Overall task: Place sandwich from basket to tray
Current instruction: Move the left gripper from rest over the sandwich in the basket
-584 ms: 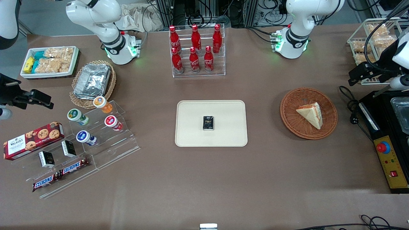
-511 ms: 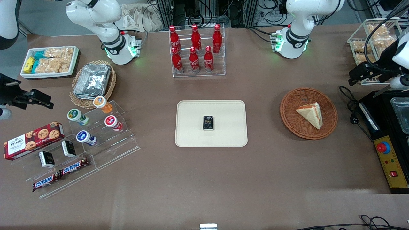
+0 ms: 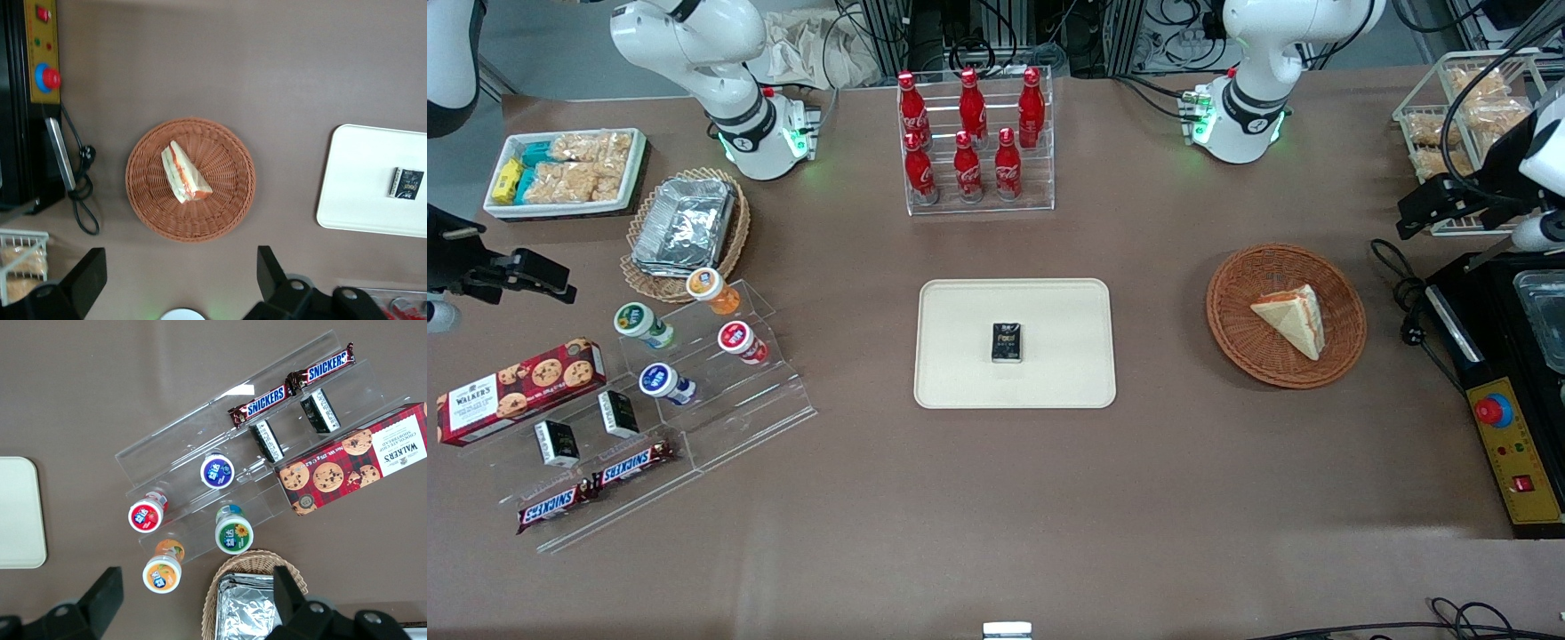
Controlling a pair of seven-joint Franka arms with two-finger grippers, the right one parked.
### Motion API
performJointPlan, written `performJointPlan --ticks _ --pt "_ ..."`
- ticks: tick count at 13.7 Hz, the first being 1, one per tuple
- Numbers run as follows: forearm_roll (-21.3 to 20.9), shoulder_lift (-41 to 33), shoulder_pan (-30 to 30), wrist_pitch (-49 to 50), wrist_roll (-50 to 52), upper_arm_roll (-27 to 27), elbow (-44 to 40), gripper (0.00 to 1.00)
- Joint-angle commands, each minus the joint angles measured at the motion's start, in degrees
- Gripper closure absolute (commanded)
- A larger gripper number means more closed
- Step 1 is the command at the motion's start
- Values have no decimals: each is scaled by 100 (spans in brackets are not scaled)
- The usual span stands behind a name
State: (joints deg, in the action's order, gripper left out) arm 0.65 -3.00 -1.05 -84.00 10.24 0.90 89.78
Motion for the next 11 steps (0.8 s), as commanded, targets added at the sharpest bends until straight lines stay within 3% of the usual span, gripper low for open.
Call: performJointPlan --ticks 1,6,11 --pt "50 -7 35 94 636 7 240 0" --pt "14 -174 88 -151 2111 24 872 0" --pt "32 -1079 185 -1889 2526 15 2892 0"
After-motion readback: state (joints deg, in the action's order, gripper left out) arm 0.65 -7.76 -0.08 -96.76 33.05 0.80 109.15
